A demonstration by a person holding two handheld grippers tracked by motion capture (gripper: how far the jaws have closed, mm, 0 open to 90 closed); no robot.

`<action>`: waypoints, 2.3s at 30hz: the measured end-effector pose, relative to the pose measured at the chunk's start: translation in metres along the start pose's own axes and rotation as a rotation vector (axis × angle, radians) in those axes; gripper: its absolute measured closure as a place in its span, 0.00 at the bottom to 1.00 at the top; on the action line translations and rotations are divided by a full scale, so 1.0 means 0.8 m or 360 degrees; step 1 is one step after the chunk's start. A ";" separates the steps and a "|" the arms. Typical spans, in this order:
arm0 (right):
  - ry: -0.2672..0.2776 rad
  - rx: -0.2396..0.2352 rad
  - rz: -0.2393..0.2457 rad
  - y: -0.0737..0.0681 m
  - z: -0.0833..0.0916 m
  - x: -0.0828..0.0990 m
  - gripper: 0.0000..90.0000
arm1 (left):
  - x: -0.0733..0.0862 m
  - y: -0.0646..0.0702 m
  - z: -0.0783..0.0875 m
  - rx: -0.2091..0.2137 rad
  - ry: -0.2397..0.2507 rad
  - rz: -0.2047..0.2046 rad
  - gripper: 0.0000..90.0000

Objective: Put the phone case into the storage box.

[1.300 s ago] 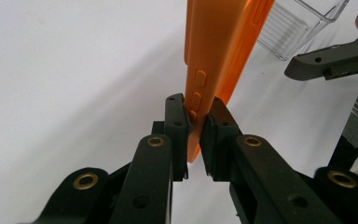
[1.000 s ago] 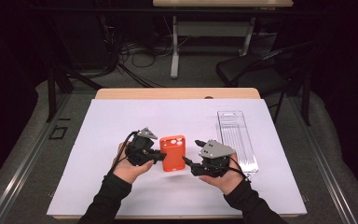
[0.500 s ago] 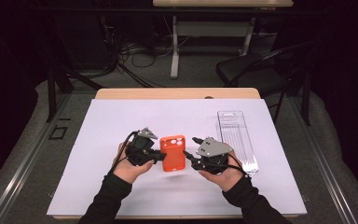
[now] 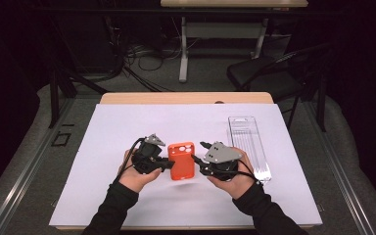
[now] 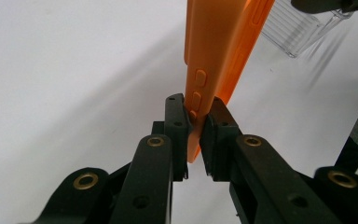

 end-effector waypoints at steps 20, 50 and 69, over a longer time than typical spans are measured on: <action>-0.0003 0.0001 0.0028 -0.003 -0.003 -0.019 0.75 | 0.001 0.003 -0.003 -0.0015 -0.0023 -0.0014 0.91; -0.0071 0.0003 -0.0017 -0.003 -0.006 -0.023 0.86 | 0.001 0.007 -0.009 -0.0032 -0.0043 -0.0036 0.91; -0.0117 0.0023 0.0029 -0.003 -0.006 -0.022 0.89 | 0.001 0.009 -0.010 -0.0038 -0.0052 -0.0046 0.91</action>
Point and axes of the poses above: each handheld gripper's, and its own axes: z roughly backward along the jaws, x roughly out of its underside, y roughly to its right, the point moved 5 cm from there along -z, roughly forward along the jaws, and after that the axes turned 13 degrees about x, right-handed, at the moved point
